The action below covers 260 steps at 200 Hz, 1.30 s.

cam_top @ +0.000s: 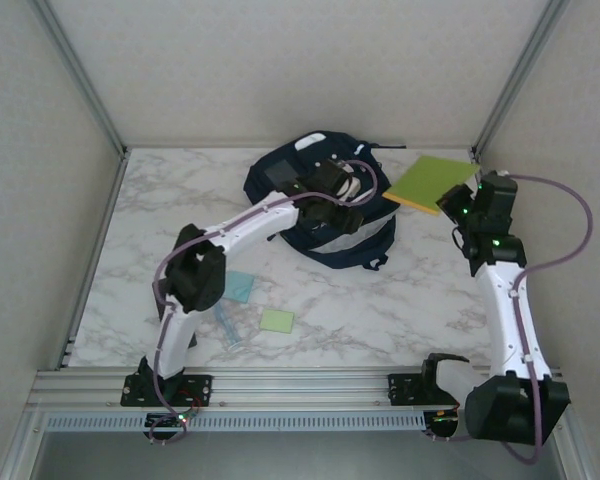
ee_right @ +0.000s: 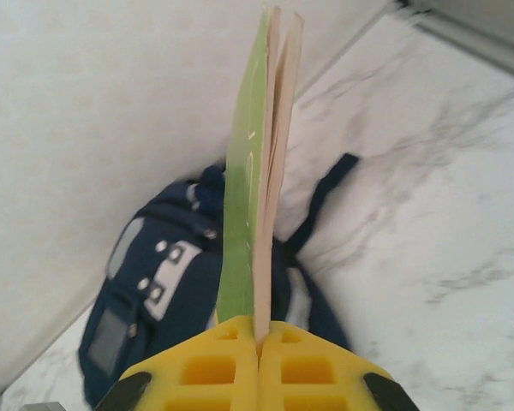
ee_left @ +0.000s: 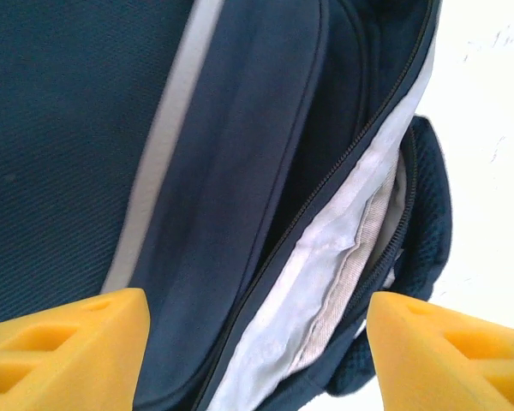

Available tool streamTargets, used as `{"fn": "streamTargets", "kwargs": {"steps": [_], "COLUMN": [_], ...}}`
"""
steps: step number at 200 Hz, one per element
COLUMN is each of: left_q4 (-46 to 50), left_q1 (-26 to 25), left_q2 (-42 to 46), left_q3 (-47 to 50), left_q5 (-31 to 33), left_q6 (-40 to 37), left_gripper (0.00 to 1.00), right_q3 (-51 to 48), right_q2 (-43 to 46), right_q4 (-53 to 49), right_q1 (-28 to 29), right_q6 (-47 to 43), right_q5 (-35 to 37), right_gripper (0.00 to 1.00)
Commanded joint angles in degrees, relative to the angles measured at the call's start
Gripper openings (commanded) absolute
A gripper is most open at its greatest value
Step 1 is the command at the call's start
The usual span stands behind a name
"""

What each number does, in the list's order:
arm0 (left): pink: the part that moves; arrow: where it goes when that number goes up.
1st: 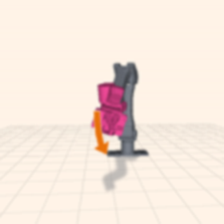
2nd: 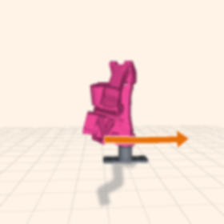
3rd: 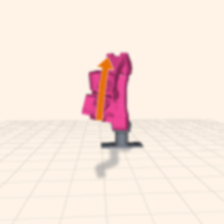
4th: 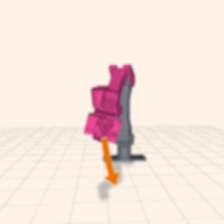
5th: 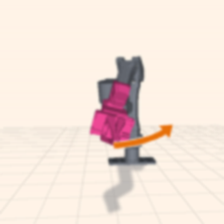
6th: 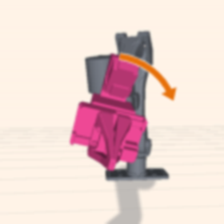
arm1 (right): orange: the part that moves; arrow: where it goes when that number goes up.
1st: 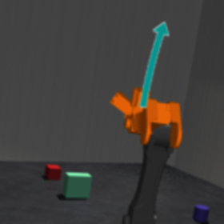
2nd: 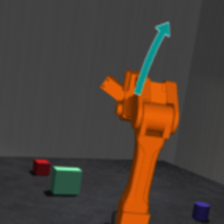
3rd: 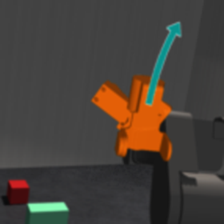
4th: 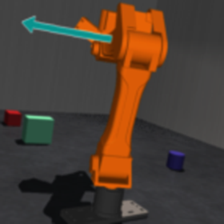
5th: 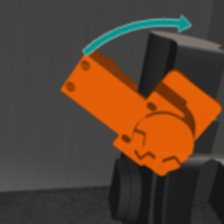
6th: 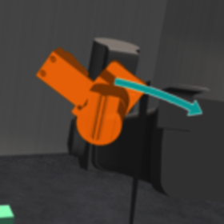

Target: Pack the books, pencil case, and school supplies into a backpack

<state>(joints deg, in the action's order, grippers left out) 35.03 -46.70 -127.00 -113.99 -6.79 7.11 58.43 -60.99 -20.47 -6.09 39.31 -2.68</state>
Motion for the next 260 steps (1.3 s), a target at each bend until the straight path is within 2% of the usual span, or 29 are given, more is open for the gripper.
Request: {"fn": "streamTargets", "kwargs": {"steps": [1, 43, 57, 91, 126, 143, 151, 159, 174, 228, 260], "left_q4": [6.29, 11.86, 12.59, 15.13, 16.24, 16.06, 16.82, 17.61, 18.63, 14.61, 9.49], "left_q1": [-0.42, -1.12, -1.10, -1.73, -2.52, -2.42, -2.13, -1.73, -0.58, 5.13, 9.69], "left_q2": [-5.61, -14.36, -15.60, -15.44, -13.11, -13.88, -14.77, -15.85, -16.63, -7.15, -3.63], "left_q3": [-6.75, -14.36, -15.09, -14.33, -10.85, -10.46, -11.56, -13.15, -16.07, -22.77, -24.56], "left_q5": [-0.59, 2.68, 1.13, -4.72, -10.58, -9.87, -9.39, -9.52, -9.99, -11.23, -10.91], "left_q6": [-4.94, -7.02, -6.80, -5.73, -4.92, -5.18, -5.12, -4.81, -3.47, 6.69, 12.18], "left_gripper": [0.67, 0.67, 0.64, 0.44, 0.43, 0.41, 0.36, 0.27, 0.00, 0.00, 0.00], "right_q3": [-2.97, -7.78, -8.05, -8.08, -8.52, -8.51, -8.51, -8.51, -8.60, -8.00, -9.37], "right_q2": [3.78, 8.38, 8.18, 6.29, 5.39, 5.30, 5.23, 5.25, 5.33, 7.38, 8.84], "right_q4": [-0.55, 0.34, 0.40, 0.78, 1.74, 1.69, 1.75, 1.57, 1.30, -0.41, 1.39], "right_q1": [-3.92, -7.71, -7.96, -8.25, -8.35, -8.34, -8.34, -8.33, -8.33, -8.38, -8.27], "right_q6": [-1.42, -0.88, -1.02, -0.86, -0.25, -0.11, -0.06, -0.11, 0.06, 1.44, 6.20], "right_q5": [1.66, 1.20, 0.84, 0.07, -0.35, -0.61, -0.81, -0.92, -1.44, -6.02, -12.93], "right_gripper": [0.00, 0.00, 0.00, 0.00, 0.00, 0.00, 0.00, 0.00, 0.00, 0.00, 0.00]}}
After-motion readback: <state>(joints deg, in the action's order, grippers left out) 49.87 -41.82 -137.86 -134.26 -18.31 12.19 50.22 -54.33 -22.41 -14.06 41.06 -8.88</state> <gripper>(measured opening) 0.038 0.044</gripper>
